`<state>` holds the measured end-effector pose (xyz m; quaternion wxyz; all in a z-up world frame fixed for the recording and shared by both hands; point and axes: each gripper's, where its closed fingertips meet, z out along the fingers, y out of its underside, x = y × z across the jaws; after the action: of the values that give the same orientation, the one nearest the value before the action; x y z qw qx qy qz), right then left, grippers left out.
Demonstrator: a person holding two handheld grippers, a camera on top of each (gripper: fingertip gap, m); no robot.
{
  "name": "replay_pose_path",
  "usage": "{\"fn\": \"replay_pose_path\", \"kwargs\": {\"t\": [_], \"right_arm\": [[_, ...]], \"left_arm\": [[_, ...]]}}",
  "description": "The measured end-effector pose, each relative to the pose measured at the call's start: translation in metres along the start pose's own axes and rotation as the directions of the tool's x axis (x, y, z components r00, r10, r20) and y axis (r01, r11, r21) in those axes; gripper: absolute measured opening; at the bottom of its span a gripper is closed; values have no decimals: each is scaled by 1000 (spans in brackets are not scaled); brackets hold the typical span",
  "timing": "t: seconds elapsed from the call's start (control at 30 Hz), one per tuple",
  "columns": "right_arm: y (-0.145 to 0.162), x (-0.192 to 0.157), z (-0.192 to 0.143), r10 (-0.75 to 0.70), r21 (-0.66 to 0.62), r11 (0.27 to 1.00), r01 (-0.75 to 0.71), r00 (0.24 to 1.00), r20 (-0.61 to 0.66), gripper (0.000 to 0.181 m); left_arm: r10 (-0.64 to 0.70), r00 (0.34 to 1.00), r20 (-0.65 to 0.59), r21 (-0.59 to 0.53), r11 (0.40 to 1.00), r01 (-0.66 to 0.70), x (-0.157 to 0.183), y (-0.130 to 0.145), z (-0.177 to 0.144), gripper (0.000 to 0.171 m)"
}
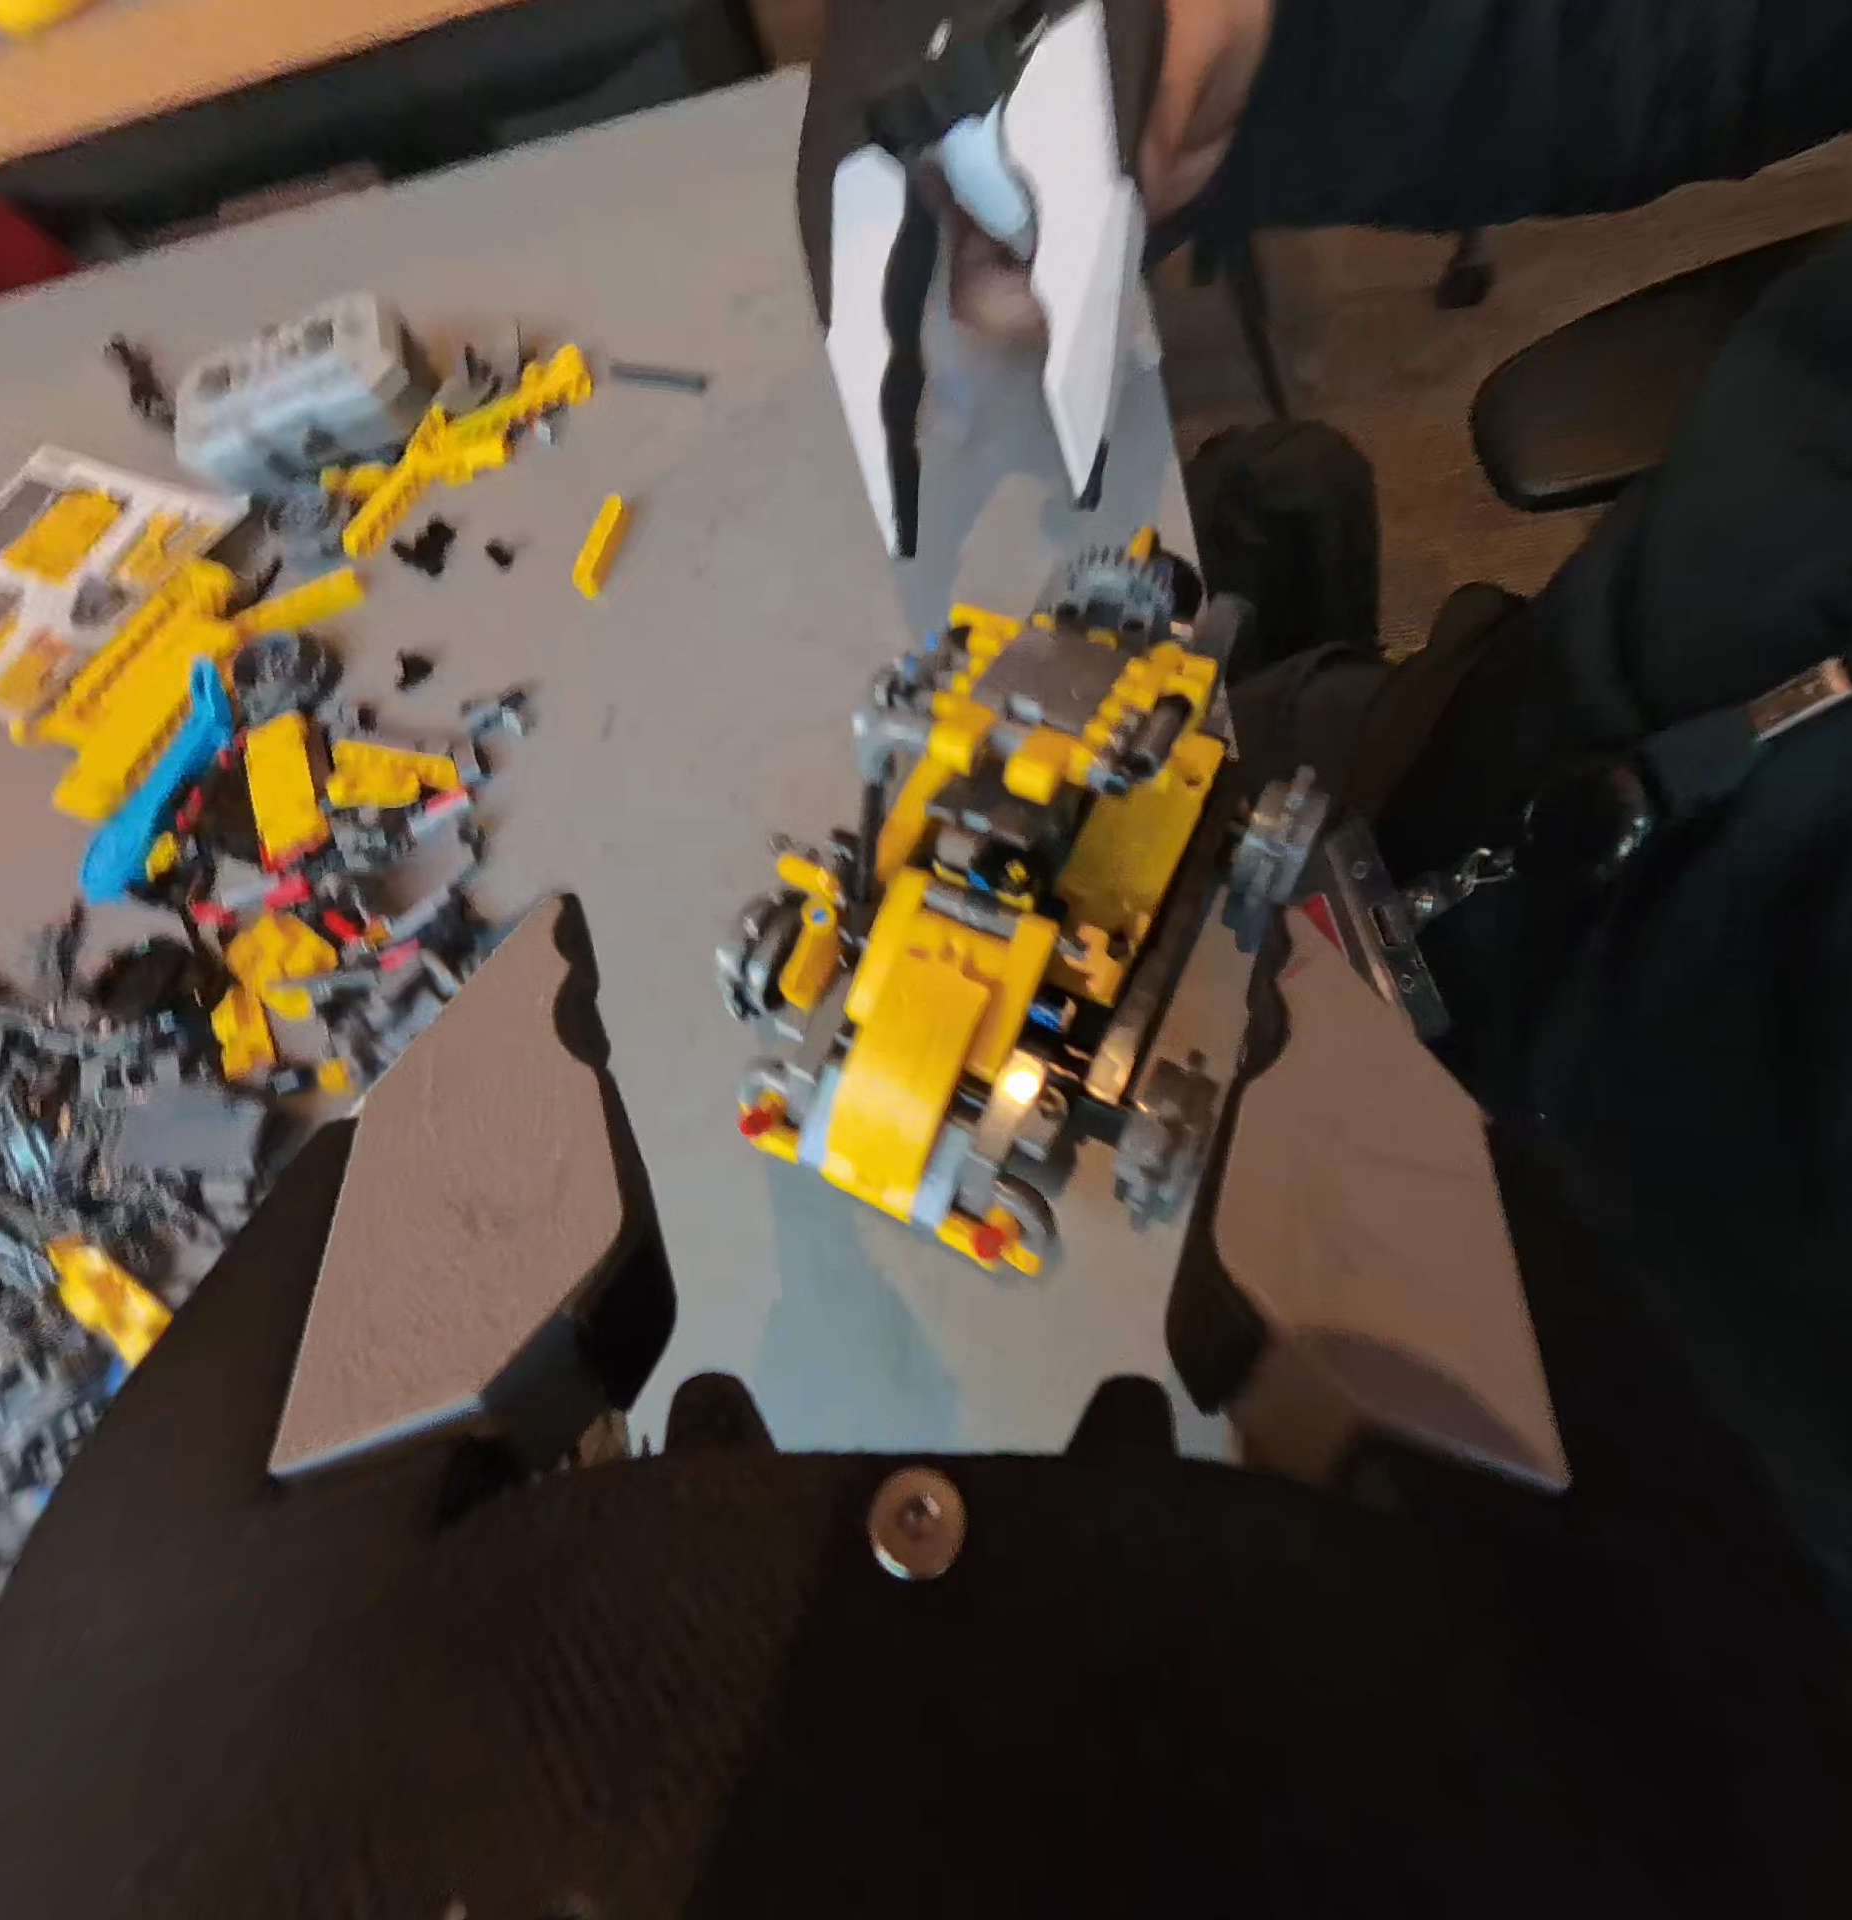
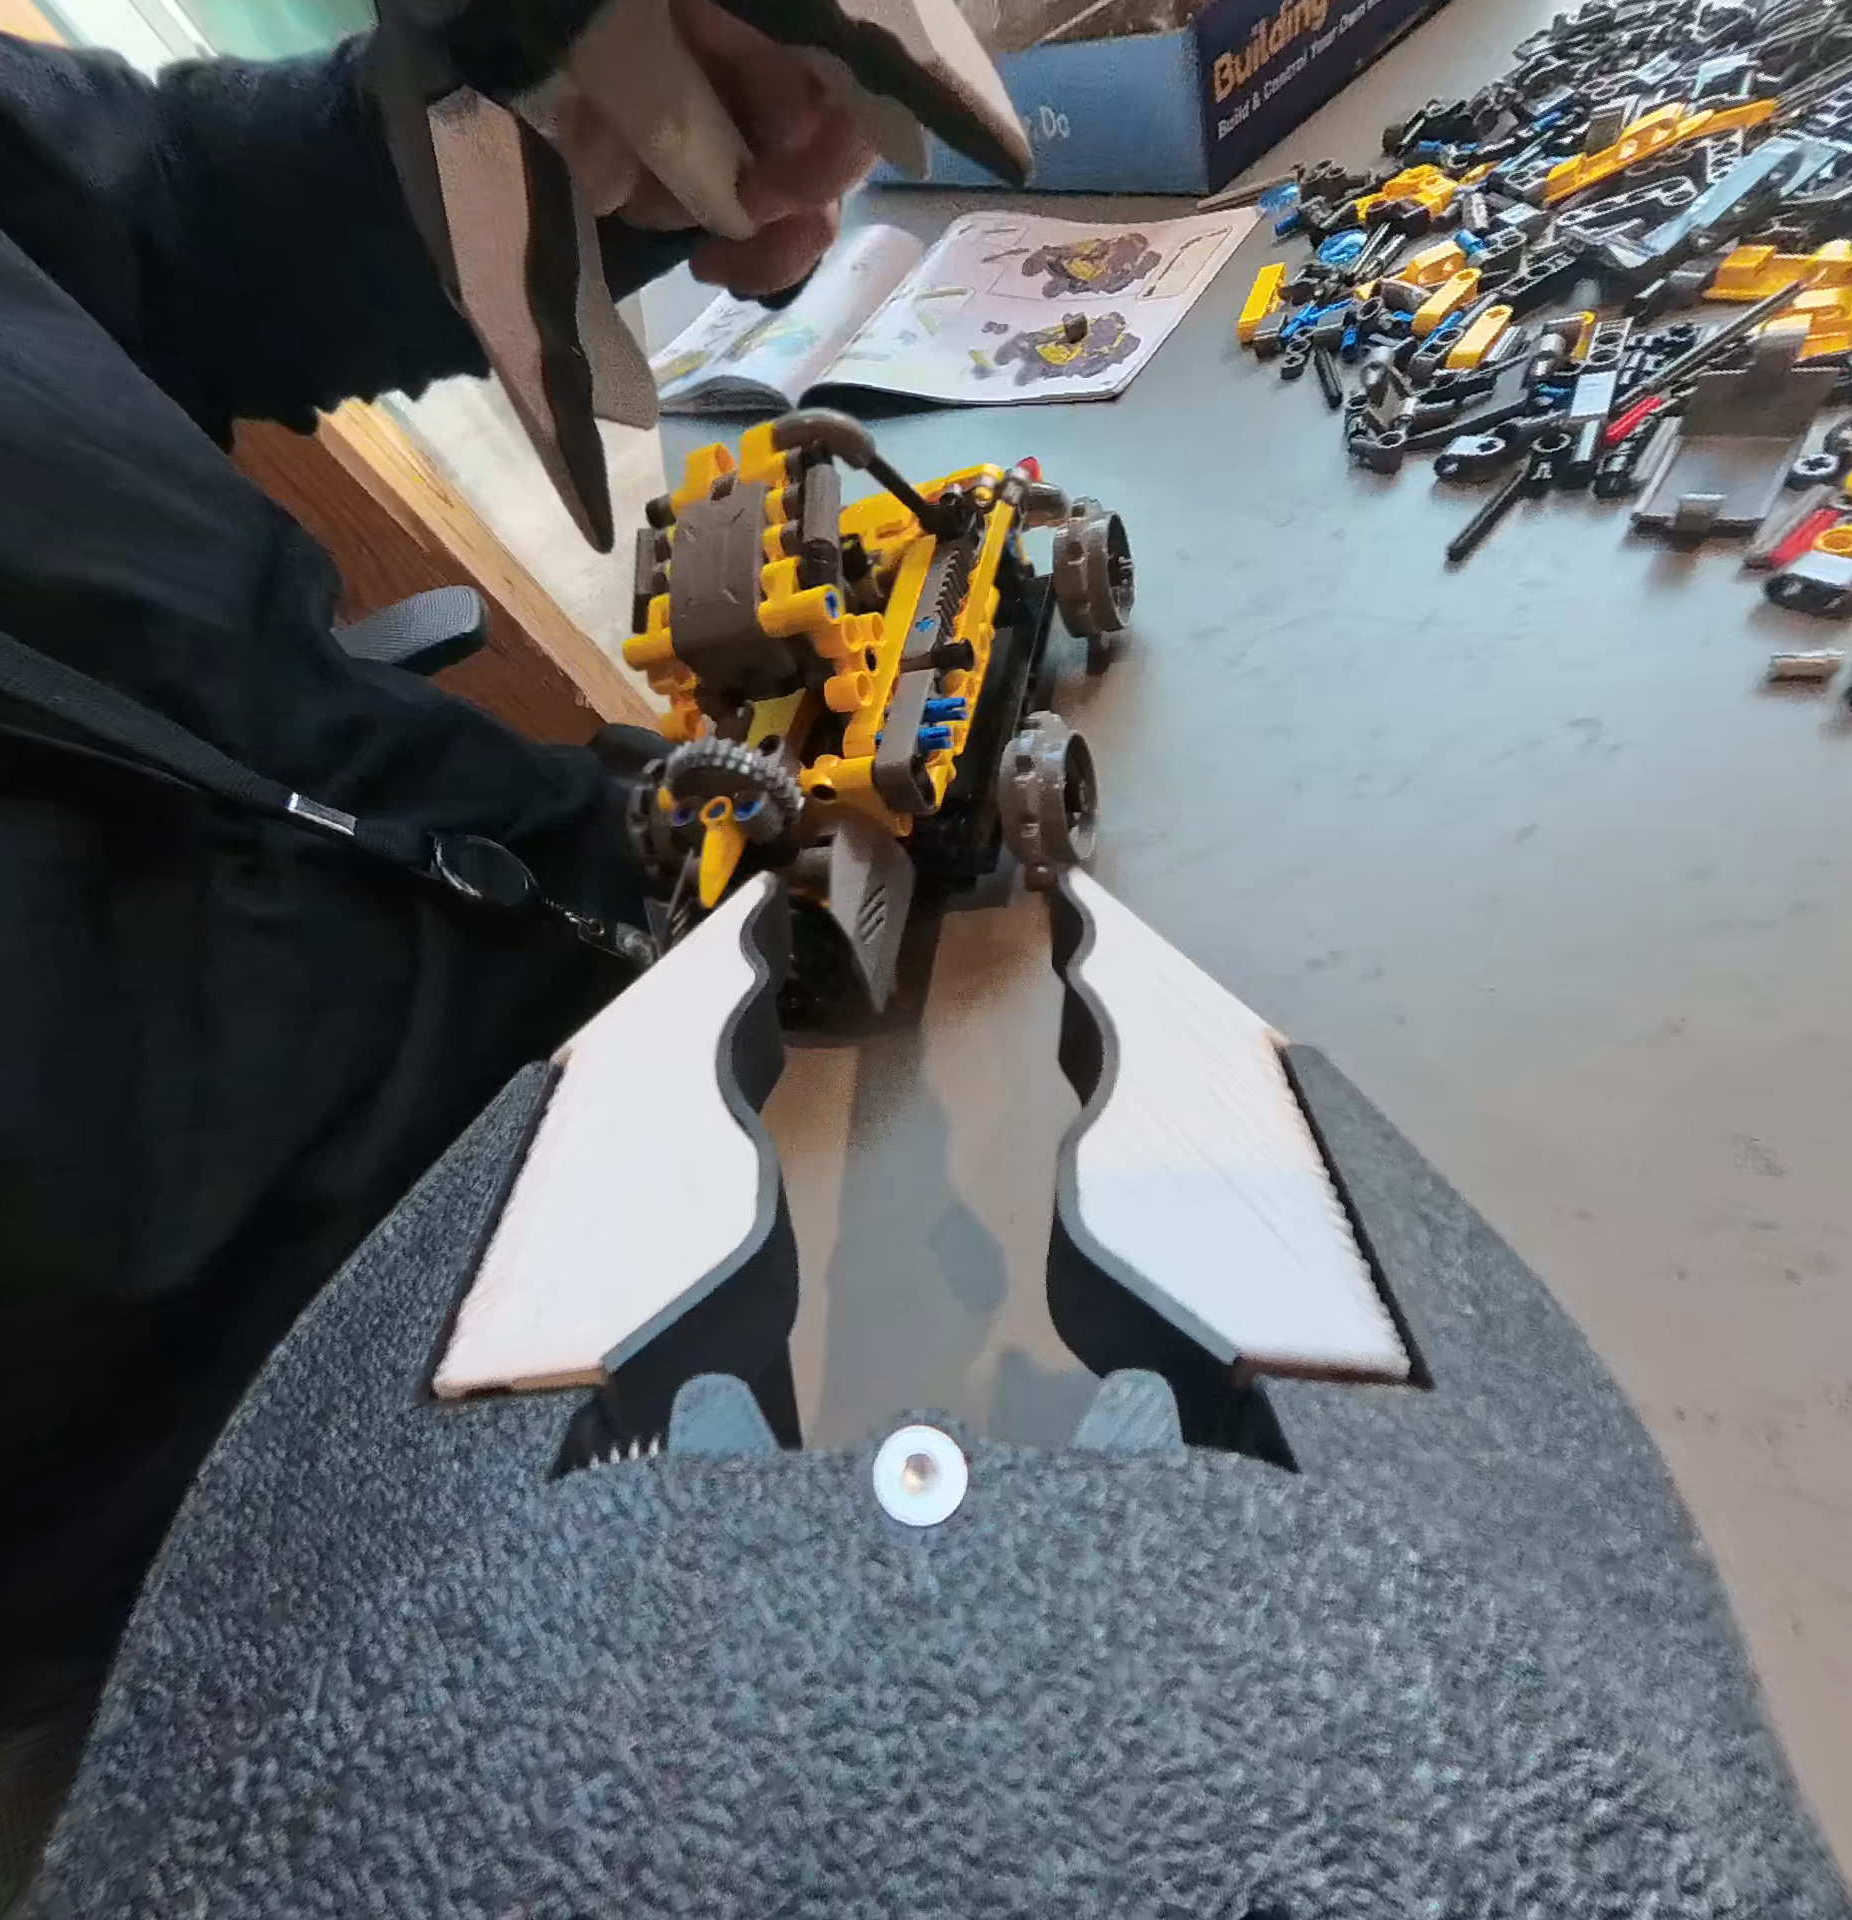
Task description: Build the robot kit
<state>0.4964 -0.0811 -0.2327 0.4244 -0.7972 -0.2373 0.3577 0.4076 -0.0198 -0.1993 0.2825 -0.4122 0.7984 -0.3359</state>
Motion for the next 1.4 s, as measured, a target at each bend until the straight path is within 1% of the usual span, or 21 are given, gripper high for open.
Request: {"fn": "replay_pose_path", "kwargs": {"t": [0.13, 0.2, 0.27, 0.3, 0.37, 0.4, 0.47, 0.53, 0.57, 0.6, 0.63, 0.7, 0.77, 0.83, 0.9, 1.0, 1.1, 1.23, 1.3, 1.33, 1.4], "right_arm": [[5, -19, 8, -7, -4, 1000, 7, 1000, 3, 50], [5, -28, 12, -12, 2, 1000, 12, 1000, 18, 52], [11, -31, 19, -27, -22, 999, 27, 1000, -1, 52], [14, -32, 23, -32, -39, 999, 31, 999, -9, 53], [18, -35, 30, -32, -45, 998, 32, 999, -2, 52], [17, -38, 32, -26, -36, 999, 26, 1000, 6, 54], [17, -38, 35, -40, -32, 999, 39, 999, -25, 58], [17, -40, 36, -40, -27, 999, 38, 998, -45, 57], [16, -49, 41, -30, -18, 999, 29, 999, -13, 59], [16, -58, 48, -29, -16, 999, 29, 999, 14, 58], [17, -66, 55, -54, -27, 998, 55, 998, 26, 48], [17, -71, 63, -117, -45, 992, 116, 993, -14, 45], [12, -73, 57, -110, -30, 994, 109, 994, -21, 40], [5, -69, 44, -78, 12, 997, 79, 996, -36, 38], [1, -59, 32, -70, 34, 997, 72, 995, -78, 36], [-8, -45, 24, -48, 65, 996, 56, 990, -130, 34], [-19, -36, 24, -29, 112, 992, 49, 985, -170, 31], [-16, -29, 31, -40, 85, 995, 59, 976, -214, 31], [-12, -27, 32, -55, 58, 996, 70, 971, -231, 30], [-10, -24, 32, -61, 44, 996, 75, 967, -247, 29], [-8, -19, 29, -62, 34, 997, 74, 960, -272, 28]], "left_arm": [[-76, 987, 142, -72, 994, 87, 24, 30, 0, 115], [-49, 967, 251, -110, 991, 79, 26, 43, 2, 105], [19, 927, 374, -177, 983, 51, 16, 56, 5, 98], [42, 921, 388, -190, 981, 36, 14, 58, 8, 101], [42, 922, 385, -175, 984, 28, 12, 56, 16, 90], [46, 927, 372, -163, 986, 17, 11, 54, 20, 89], [52, 927, 371, -151, 989, 5, -1, 53, 24, 91], [79, 891, 446, -174, 985, 0, -30, 59, 22, 80], [86, 860, 502, -175, 984, 4, -48, 61, 17, 70], [60, 849, 524, -158, 987, 28, -59, 63, 14, 69], [-6, 856, 516, -115, 990, 76, -64, 64, 12, 69], [-164, 873, 458, 12, 984, 178, -63, 58, 5, 69], [-286, 895, 343, 138, 957, 254, -50, 48, -5, 66], [-354, 907, 229, 237, 924, 301, -35, 33, -13, 61], [-384, 912, 141, 287, 898, 334, -26, 19, -12, 59], [-416, 907, 64, 256, 885, 388, -28, 9, 3, 59], [-428, 903, -33, 231, 876, 423, -29, -2, 21, 53], [-408, 907, -99, 158, 894, 419, -22, 2, 35, 31], [-391, 919, -52, 151, 907, 394, -27, 8, 32, 23], [-394, 919, -27, 159, 906, 393, -31, 10, 30, 23], [-431, 902, 27, 170, 891, 421, -43, 15, 24, 15]]}}
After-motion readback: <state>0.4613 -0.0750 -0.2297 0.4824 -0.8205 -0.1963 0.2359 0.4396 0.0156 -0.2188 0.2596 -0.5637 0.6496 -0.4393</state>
